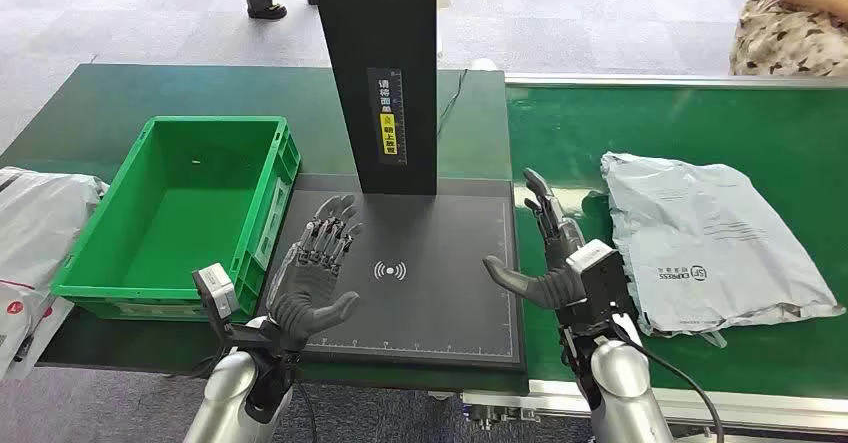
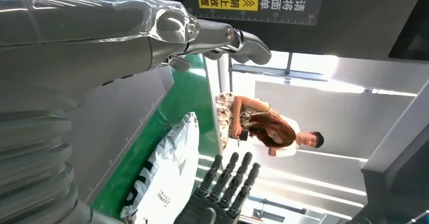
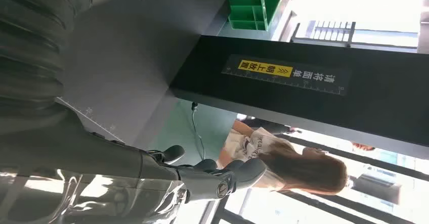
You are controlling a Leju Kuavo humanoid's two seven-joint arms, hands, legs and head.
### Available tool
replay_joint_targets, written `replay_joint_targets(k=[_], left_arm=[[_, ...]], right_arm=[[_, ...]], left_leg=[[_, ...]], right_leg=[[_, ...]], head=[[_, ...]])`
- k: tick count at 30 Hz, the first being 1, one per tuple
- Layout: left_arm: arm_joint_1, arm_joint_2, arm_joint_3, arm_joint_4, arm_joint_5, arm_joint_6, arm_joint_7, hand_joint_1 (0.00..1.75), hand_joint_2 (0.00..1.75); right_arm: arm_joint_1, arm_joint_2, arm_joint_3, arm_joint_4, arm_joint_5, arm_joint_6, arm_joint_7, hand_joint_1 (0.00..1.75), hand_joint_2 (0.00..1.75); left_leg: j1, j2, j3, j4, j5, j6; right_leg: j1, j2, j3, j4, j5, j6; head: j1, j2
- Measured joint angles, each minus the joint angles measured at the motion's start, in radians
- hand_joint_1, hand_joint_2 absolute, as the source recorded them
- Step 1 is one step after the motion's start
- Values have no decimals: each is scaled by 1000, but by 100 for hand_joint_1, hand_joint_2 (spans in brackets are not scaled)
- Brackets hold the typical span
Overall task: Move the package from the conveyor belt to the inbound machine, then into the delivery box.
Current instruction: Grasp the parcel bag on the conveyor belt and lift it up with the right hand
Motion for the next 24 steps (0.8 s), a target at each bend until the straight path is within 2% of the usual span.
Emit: replay_joint_targets(k=[16, 24], left_arm=[[-58, -7, -46, 55, 19, -22, 1, 0, 175], [-57, 7, -46, 59, 30, -6, -4, 0, 175]], right_arm=[[107, -12, -65, -101, 15, -29, 34, 0, 175], [82, -13, -90, -97, 190, -124, 77, 0, 175]], left_leg=[[0, 1, 0, 0, -1, -1], [0, 1, 0, 0, -1, -1]], right_leg=[[0, 1, 0, 0, 0, 0], [0, 1, 0, 0, 0, 0]], head=[[0, 0], [0, 0]])
